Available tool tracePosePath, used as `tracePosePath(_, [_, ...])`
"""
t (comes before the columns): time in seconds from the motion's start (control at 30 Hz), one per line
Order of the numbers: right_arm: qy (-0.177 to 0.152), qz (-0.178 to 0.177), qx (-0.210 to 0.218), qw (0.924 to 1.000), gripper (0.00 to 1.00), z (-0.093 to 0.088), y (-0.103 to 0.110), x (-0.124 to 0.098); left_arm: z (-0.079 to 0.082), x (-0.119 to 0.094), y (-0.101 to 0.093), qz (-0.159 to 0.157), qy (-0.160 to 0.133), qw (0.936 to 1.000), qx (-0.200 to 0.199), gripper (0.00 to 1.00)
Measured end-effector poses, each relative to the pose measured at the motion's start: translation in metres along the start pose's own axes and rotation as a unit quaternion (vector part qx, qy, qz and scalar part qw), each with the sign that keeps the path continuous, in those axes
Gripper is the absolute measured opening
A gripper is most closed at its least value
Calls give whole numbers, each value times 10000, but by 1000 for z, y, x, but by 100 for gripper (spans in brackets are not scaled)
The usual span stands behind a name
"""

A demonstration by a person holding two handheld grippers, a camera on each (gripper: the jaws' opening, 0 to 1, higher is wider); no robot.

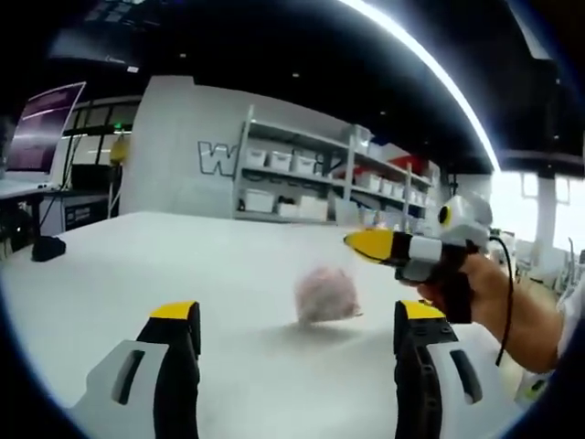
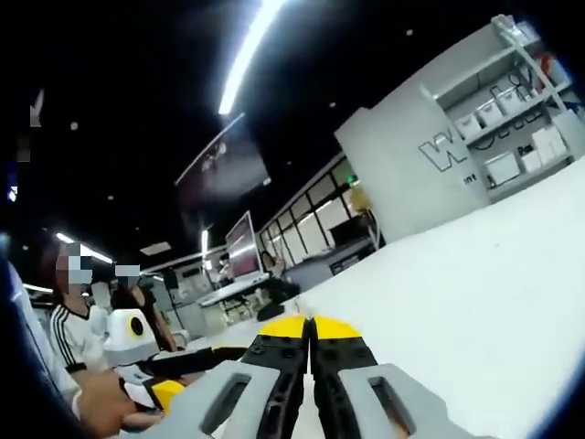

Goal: Open the resealable bag by pulling the two sides of the seal apart until the entire bag opening is separated and visibly accessible.

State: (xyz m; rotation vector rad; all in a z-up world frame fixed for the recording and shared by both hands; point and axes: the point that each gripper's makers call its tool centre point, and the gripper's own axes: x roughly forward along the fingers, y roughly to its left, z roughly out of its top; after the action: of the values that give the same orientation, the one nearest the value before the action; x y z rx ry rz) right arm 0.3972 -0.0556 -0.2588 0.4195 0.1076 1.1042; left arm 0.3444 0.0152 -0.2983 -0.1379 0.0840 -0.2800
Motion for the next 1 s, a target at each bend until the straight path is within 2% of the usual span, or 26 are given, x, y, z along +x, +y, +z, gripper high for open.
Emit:
tracePosePath(0.67, [-33,247,112,9996,0,-12,30,-8,0,-1,-8,-130,-8,9999,-108,84])
tracePosePath(0.83, [97,213,-218,9995,0,-22,40,-18,1,-4,-15,-244,-12,9995,-210,82])
tracePosePath(1.0, [248,104,-661,9975,0,-30,43,-27,0,-11,-27,-479,-27,9976,-503,71])
